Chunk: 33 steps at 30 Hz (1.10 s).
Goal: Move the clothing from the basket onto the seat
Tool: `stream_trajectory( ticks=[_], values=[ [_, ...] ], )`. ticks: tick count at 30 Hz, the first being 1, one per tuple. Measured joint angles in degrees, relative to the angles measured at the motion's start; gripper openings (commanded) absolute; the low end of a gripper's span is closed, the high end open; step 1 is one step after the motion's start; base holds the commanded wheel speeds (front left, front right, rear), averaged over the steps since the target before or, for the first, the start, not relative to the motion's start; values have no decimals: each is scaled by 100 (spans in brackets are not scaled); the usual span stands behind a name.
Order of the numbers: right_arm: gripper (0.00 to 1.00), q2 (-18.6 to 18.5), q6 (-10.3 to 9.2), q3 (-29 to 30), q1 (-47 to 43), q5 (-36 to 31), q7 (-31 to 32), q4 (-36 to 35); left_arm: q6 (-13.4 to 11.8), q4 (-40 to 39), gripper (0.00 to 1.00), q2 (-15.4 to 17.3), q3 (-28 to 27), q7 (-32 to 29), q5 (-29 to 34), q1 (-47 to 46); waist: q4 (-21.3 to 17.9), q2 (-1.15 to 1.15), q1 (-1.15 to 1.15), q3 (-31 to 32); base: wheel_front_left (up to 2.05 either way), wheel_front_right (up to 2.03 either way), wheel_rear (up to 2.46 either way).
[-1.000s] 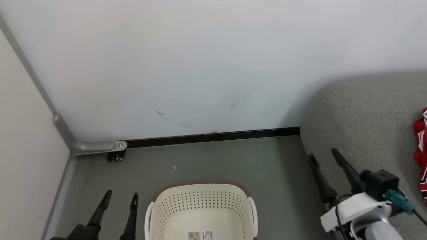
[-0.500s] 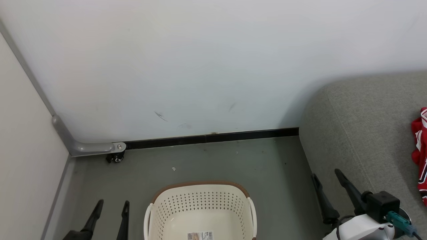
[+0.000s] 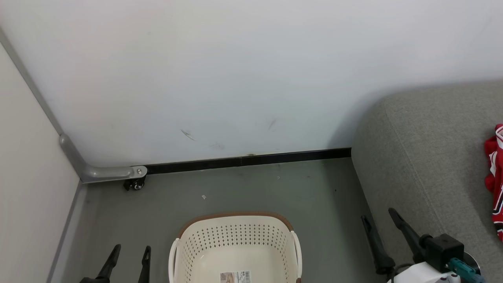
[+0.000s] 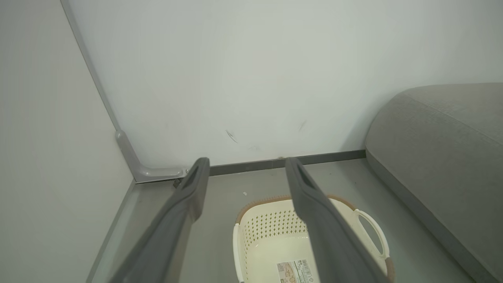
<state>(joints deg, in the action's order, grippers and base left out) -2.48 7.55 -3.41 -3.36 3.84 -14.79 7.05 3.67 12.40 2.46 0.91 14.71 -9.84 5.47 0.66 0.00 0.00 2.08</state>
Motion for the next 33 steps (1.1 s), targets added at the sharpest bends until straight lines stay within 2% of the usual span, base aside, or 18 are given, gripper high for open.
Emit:
stream_trajectory(
  ticks=[11,33],
  values=[
    [100,7,0,-5,0,-35,0,-79,7,15,100,-7,-49,0,85,-8,19,0,0,-44,0,0,0],
    [100,10,0,-65,-13,-32,0,-97,162,-1,100,-16,-142,0,-291,-10,42,0,0,-35,0,0,0]
  ],
)
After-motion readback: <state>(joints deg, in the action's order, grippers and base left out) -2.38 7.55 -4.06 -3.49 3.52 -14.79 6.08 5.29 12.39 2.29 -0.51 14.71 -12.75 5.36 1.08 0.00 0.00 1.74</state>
